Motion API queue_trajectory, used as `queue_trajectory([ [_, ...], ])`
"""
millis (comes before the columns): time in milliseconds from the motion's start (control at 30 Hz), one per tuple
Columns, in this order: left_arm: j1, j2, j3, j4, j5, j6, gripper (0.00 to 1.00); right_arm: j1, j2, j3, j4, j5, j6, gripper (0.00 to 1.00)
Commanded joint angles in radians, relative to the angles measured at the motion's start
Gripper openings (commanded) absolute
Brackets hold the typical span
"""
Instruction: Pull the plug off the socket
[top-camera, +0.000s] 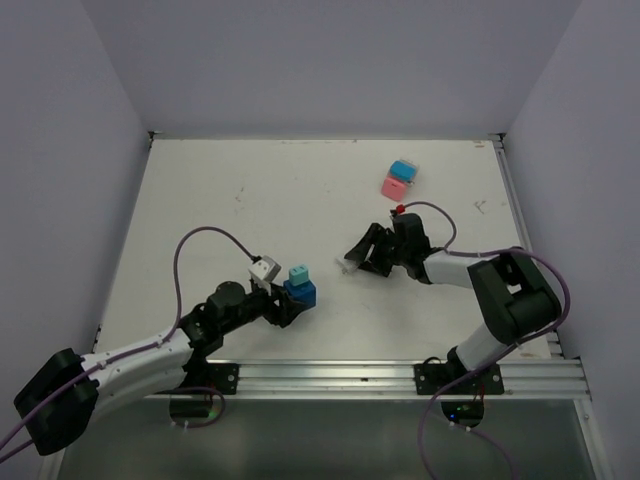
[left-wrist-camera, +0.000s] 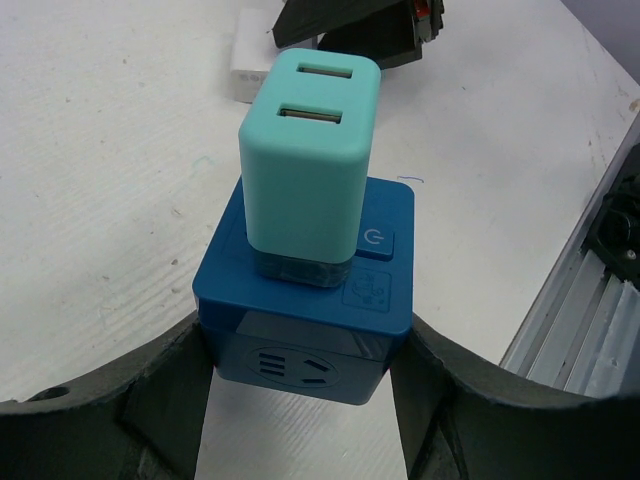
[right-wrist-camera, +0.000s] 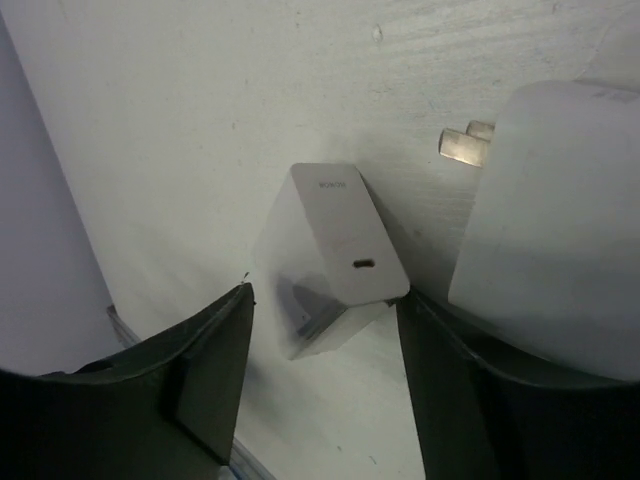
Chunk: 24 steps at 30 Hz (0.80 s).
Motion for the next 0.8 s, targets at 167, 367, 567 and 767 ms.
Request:
queue_trajectory([
  [167, 0.004, 0.007, 0.055, 0.004, 0.022, 0.055, 0.0, -0.001, -0.179, 0.046, -0.253, 0.15, -0.17, 0.87],
  [367, 0.002, -0.01, 0.061, -0.012, 0.054, 0.075, 0.0, 0.019, -0.357, 0.063, -0.351, 0.151, -0.262, 0.95],
  [567, 0.004, 0.0, 0.084, -0.038, 0.036, 0.057, 0.0, 0.186, -0.476, 0.145, -0.427, 0.221, -0.378, 0.97],
  [767, 0.004, 0.009, 0.088, -0.033, 0.022, 0.046, 0.0, 0.344, -0.484, 0.184, -0.367, 0.301, -0.292, 0.99],
])
